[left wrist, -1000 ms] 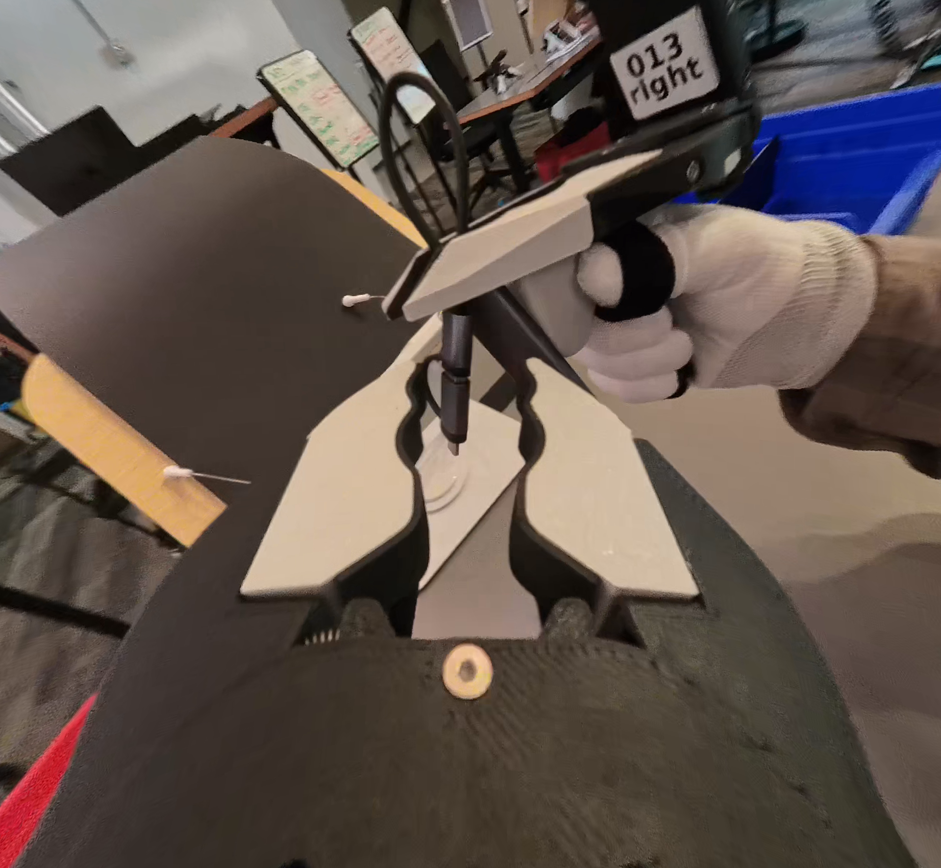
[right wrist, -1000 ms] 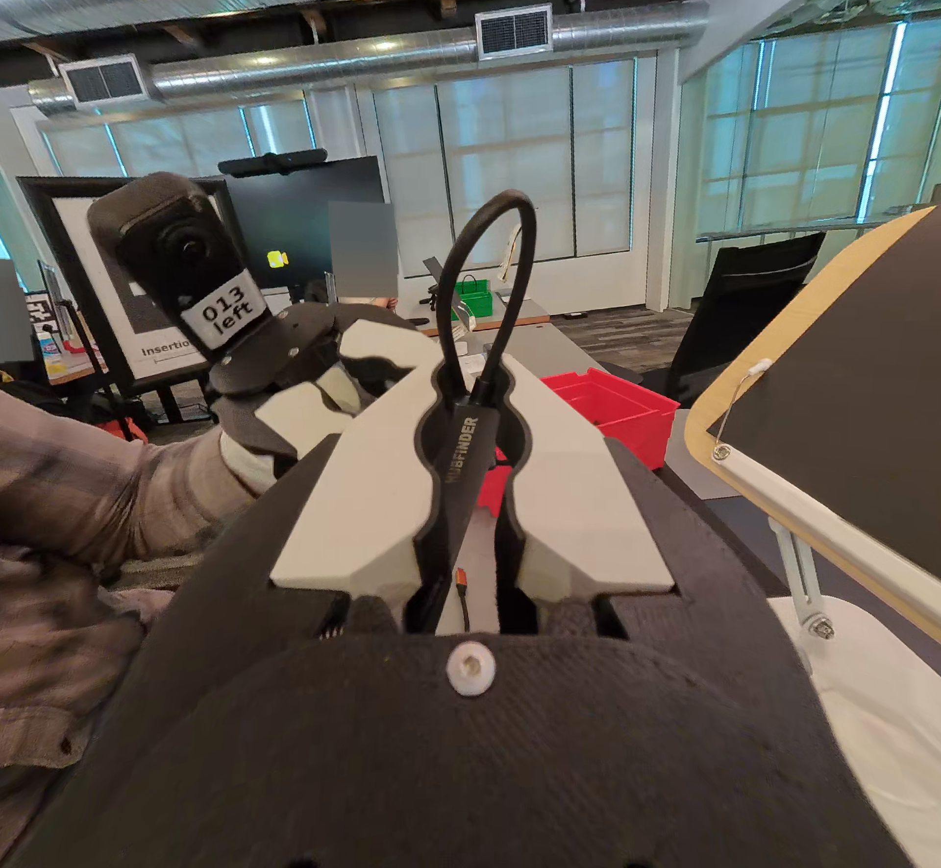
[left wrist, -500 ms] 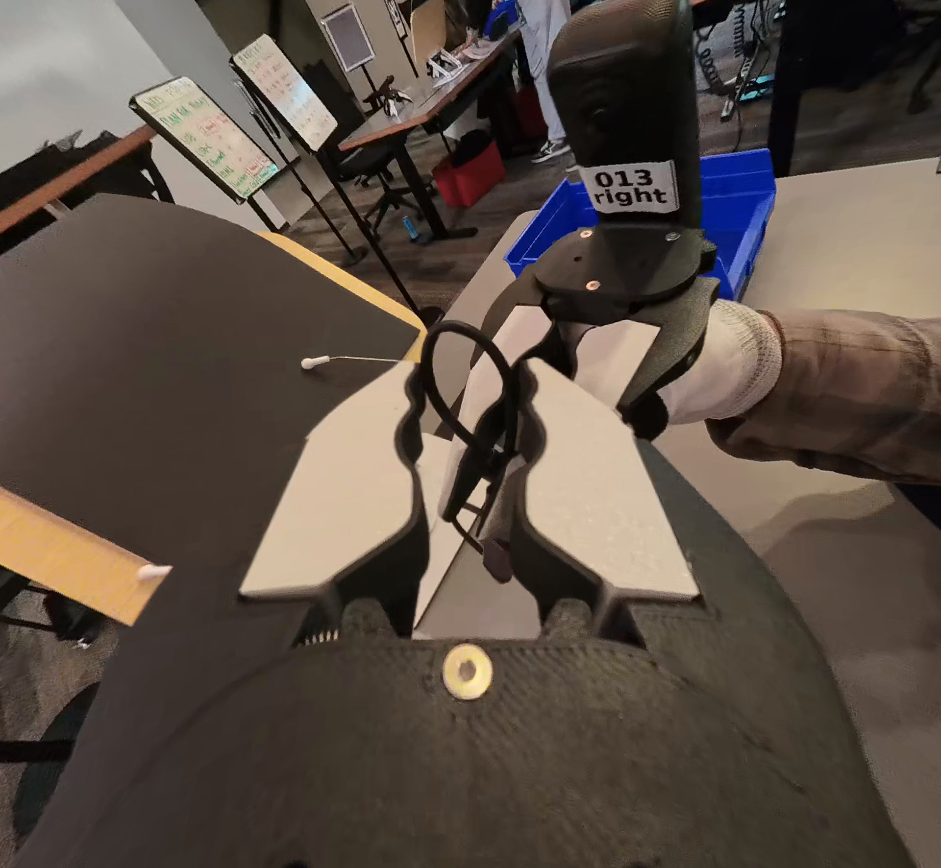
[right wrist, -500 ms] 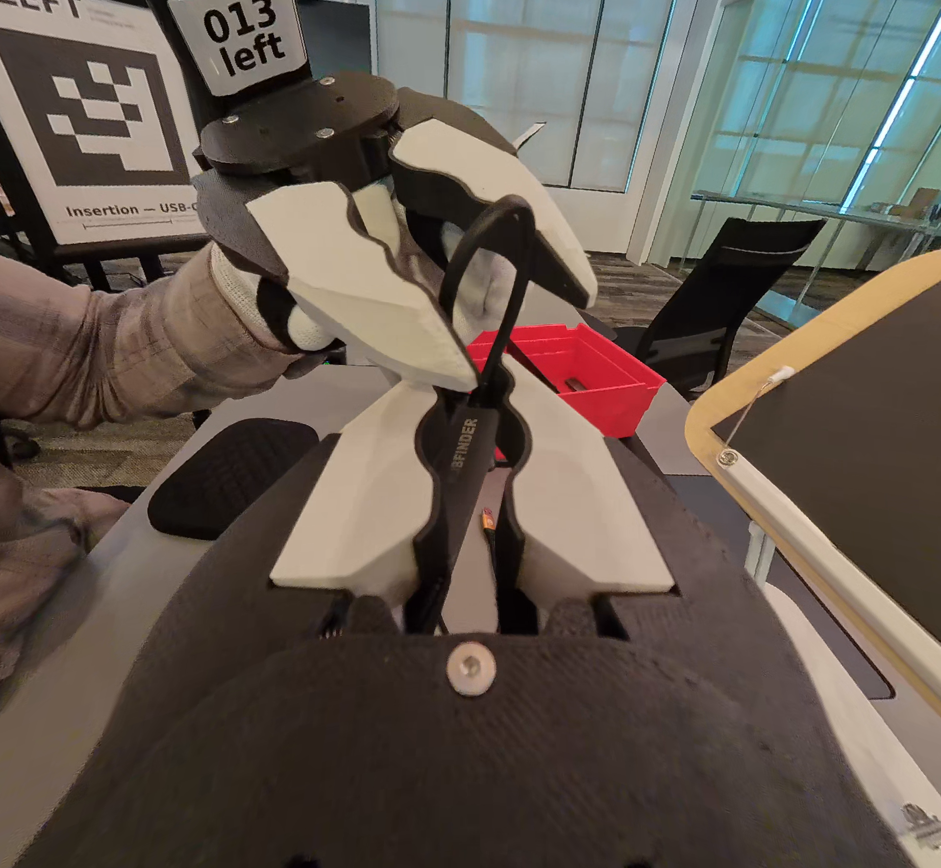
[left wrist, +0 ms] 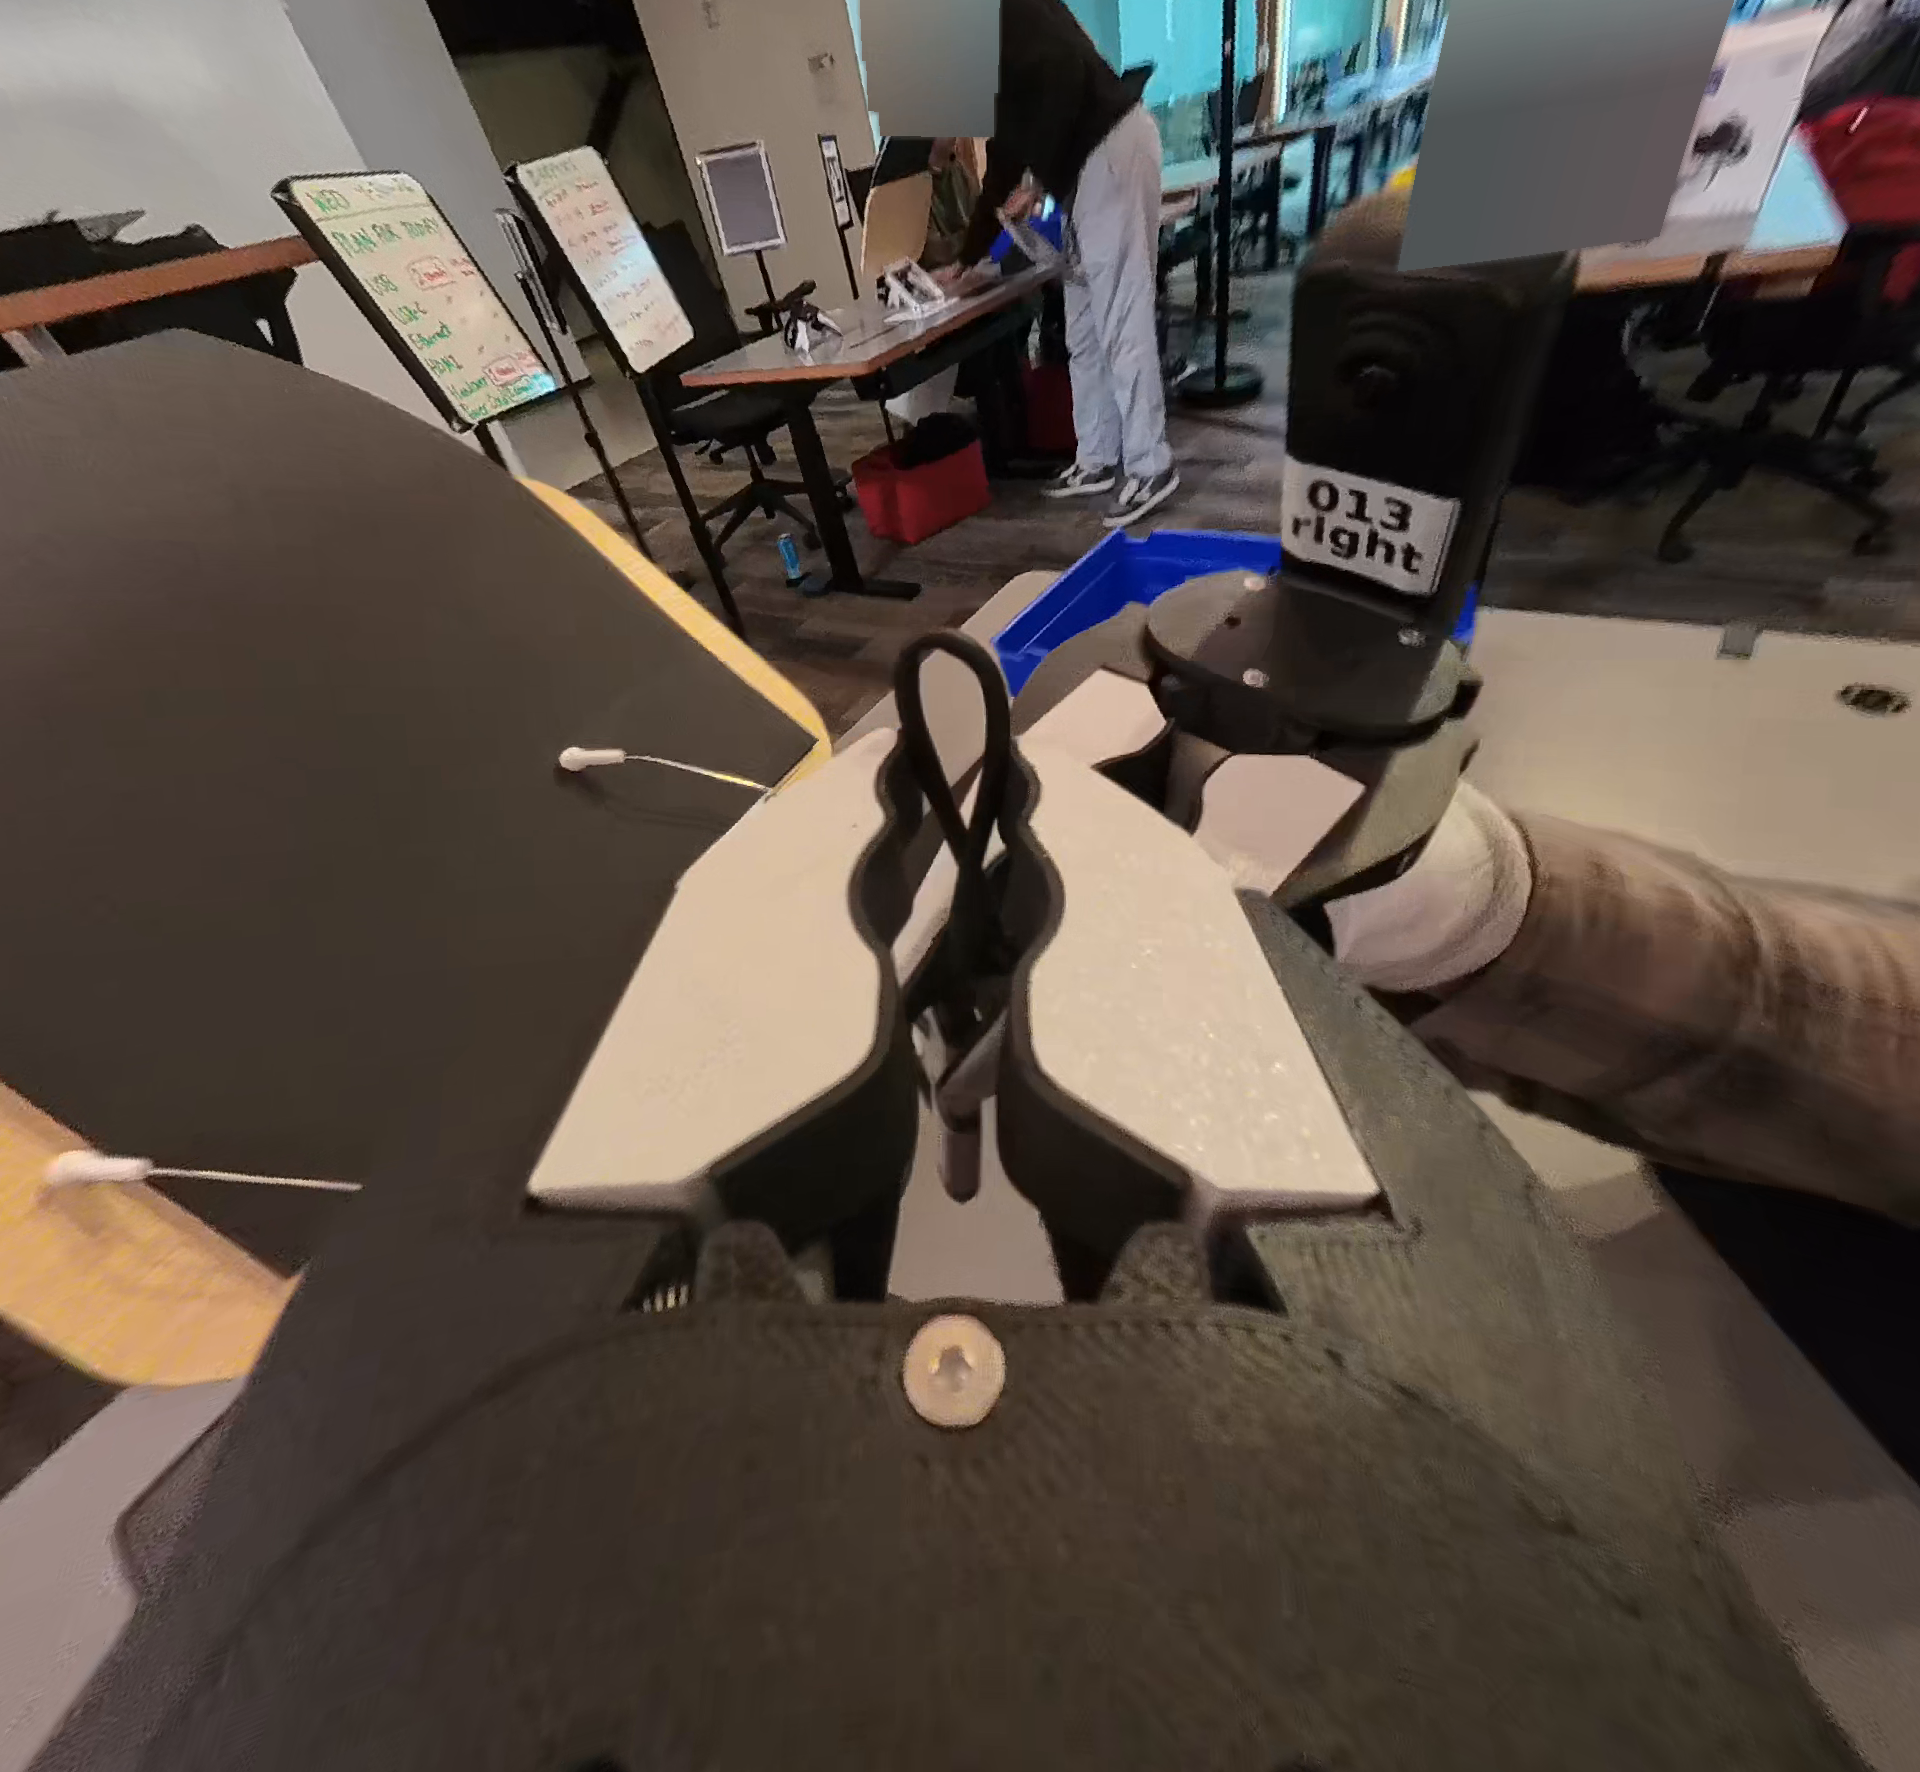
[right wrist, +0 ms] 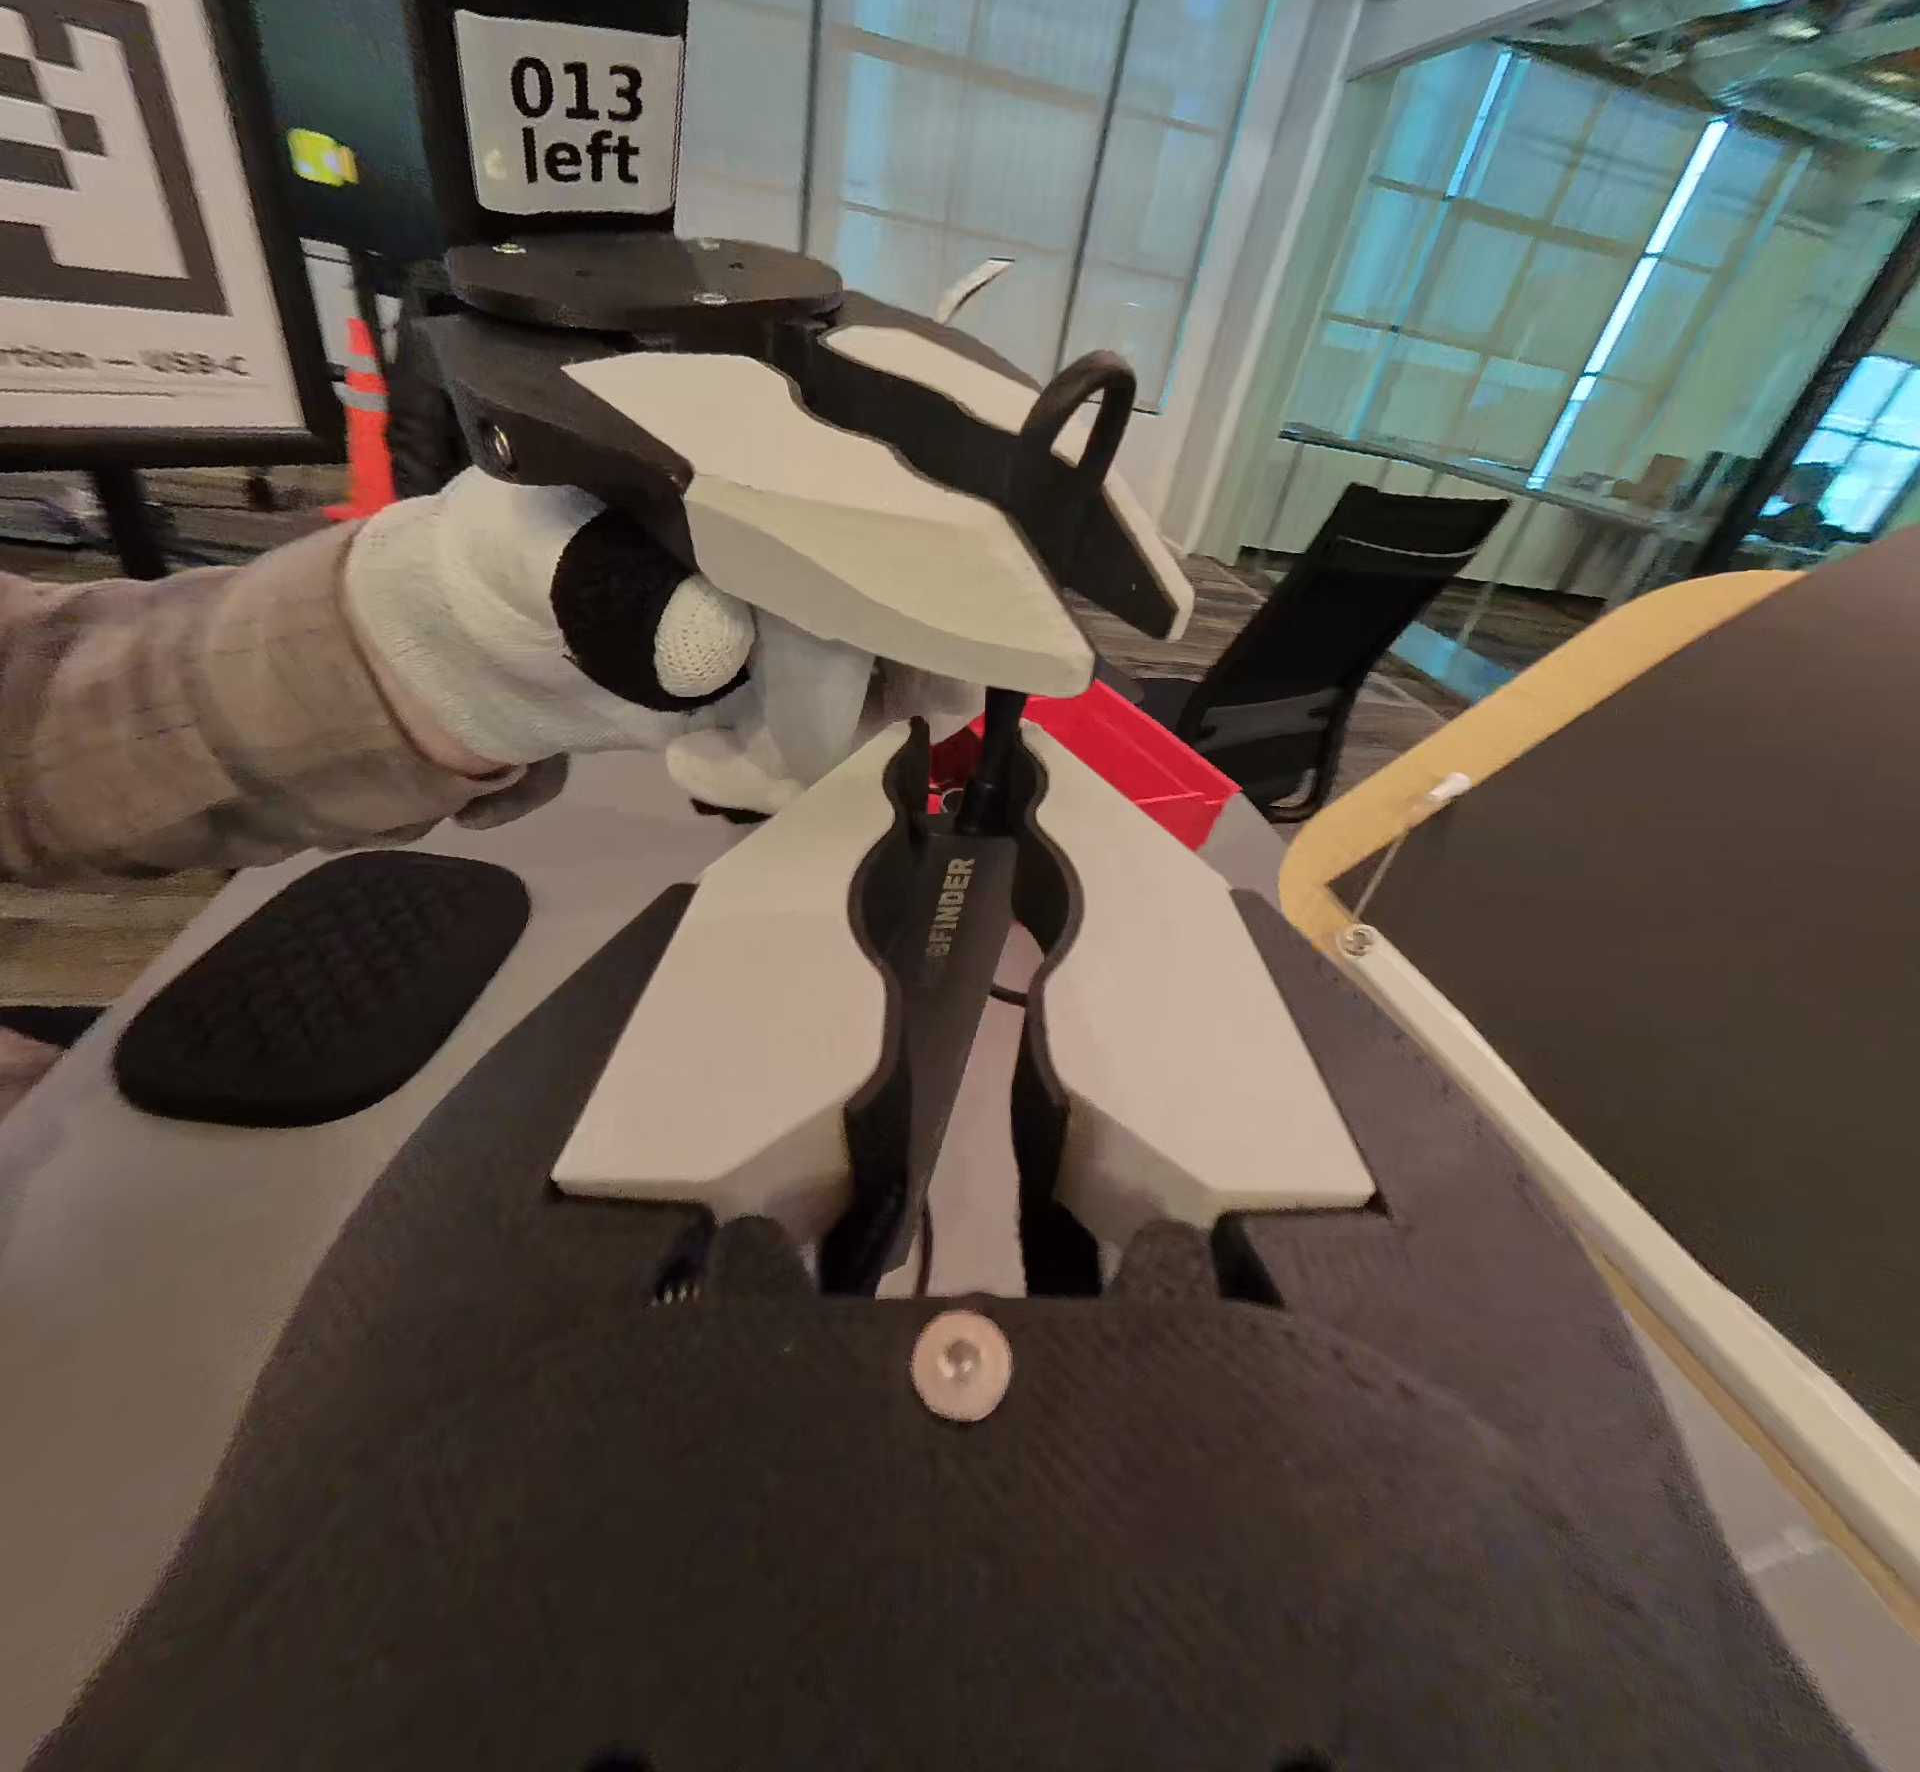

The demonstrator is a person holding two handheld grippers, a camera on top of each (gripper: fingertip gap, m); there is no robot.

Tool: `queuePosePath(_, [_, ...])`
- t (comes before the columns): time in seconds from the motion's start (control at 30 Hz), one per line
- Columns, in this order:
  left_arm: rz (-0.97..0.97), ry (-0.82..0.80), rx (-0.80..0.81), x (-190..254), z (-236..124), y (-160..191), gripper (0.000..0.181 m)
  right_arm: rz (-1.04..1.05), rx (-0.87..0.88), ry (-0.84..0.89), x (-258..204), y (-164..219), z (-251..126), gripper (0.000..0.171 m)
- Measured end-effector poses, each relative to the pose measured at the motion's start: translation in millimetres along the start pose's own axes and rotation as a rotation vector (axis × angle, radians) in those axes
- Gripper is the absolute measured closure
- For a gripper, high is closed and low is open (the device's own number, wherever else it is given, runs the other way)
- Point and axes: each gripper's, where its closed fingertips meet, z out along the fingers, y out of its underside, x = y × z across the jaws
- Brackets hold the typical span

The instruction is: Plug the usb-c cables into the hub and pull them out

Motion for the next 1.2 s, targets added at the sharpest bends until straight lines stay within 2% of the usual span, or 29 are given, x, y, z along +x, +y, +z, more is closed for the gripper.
queuePosePath(0.17, [-0.092, 0.015, 0.075, -8, 0, -1, 0.171, -0.114, -0.072, 0.138, 11, 0, 2, 0.161])
queuePosePath(0.27, [-0.105, -0.018, 0.103, -18, -3, -4, 0.172, -0.16, -0.125, 0.23, 20, -3, -4, 0.146])
queuePosePath(0.5, [-0.07, -0.102, 0.099, -29, -4, -9, 0.172, -0.25, -0.224, 0.422, 28, -14, -7, 0.151])
queuePosePath(0.53, [-0.061, -0.085, 0.085, -25, -2, -8, 0.172, -0.23, -0.223, 0.413, 25, -14, -6, 0.158])
queuePosePath(0.6, [-0.037, -0.037, 0.07, -18, -4, -11, 0.172, -0.168, -0.172, 0.328, 19, -18, -5, 0.159])
queuePosePath(0.7, [-0.005, 0.163, 0.025, 5, -11, -15, 0.172, -0.001, -0.043, 0.077, 1, -33, -18, 0.153])
queuePosePath(0.77, [0.005, 0.278, -0.018, 18, -14, -15, 0.172, -0.019, -0.033, 0.031, 0, -34, -28, 0.137])
queuePosePath(1.0, [-0.029, 0.57, -0.062, 48, -18, -14, 0.172, 0.036, 0.031, -0.163, -19, -31, -27, 0.128])
queuePosePath(1.07, [-0.037, 0.594, -0.063, 49, -17, -14, 0.172, 0.035, 0.06, -0.222, -25, -30, -29, 0.143])
queuePosePath(1.2, [-0.015, 0.656, -0.083, 59, -17, -14, 0.171, 0.064, 0.114, -0.286, -29, -29, -29, 0.15])
